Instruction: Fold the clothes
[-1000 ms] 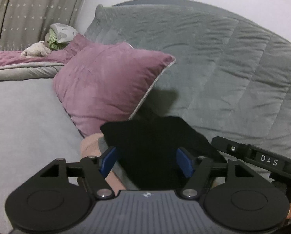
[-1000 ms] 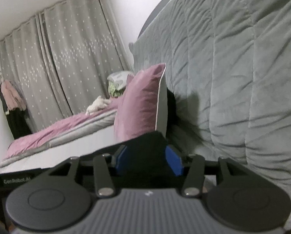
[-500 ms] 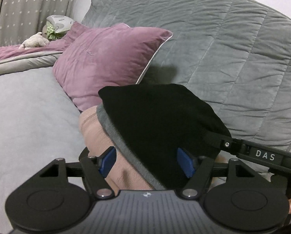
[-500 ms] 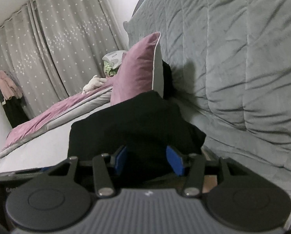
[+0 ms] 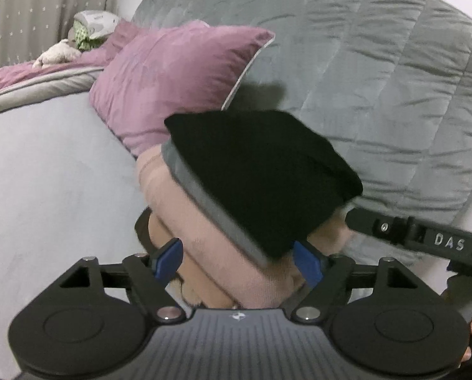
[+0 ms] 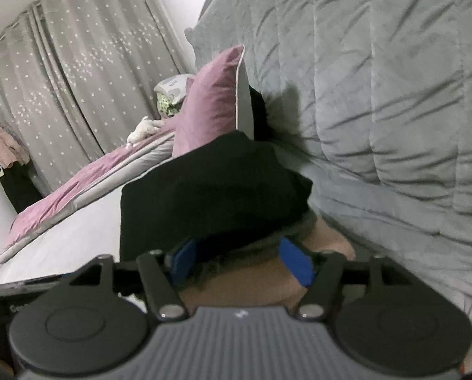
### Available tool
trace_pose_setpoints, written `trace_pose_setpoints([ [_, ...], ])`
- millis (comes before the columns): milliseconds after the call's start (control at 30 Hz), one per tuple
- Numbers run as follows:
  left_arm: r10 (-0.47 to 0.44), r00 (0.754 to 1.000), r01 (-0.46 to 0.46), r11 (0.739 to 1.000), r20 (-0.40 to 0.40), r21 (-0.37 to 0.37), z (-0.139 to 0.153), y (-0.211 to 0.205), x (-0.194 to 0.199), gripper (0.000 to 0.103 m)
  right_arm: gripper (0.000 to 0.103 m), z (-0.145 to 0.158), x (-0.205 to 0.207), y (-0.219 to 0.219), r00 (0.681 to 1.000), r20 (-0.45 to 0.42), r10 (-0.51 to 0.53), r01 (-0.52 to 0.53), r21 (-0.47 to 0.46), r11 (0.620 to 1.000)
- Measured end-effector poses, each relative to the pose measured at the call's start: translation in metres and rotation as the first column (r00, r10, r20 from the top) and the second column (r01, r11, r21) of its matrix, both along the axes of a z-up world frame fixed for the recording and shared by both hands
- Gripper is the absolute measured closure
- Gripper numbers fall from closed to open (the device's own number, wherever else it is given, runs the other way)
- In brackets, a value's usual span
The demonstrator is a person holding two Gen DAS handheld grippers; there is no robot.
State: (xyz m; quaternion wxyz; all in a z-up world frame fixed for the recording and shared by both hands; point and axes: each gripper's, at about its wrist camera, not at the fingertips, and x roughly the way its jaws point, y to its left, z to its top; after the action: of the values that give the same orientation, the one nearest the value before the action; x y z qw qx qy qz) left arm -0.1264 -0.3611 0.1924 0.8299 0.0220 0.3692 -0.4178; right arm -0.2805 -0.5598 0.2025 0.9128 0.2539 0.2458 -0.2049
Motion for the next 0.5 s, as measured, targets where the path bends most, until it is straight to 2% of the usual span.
trace_pose_setpoints([
  [133, -0.002, 1.000, 0.003, 0.999, -0.023, 0.036, 0.001, 0.005, -0.009, 0.024, 0.025, 0.008, -0.008, 0.009, 1.000, -0.018, -0.007, 0.007, -0.005, 1.000],
  [333, 0.013, 0.999, -0.010, 0.997, -0.041, 0.077, 0.007, 0.018, -0.018, 0.014, 0.005, 0.024, -0.018, 0.028, 0.999, -0.036, 0.000, 0.000, -0.012, 1.000],
  [500, 0.034, 0.998, -0.029, 0.993, -0.044, 0.112, 0.012, 0.036, -0.022, 0.005, 0.000, 0.032, -0.019, 0.049, 0.998, -0.061, 0.012, -0.012, -0.012, 1.000],
])
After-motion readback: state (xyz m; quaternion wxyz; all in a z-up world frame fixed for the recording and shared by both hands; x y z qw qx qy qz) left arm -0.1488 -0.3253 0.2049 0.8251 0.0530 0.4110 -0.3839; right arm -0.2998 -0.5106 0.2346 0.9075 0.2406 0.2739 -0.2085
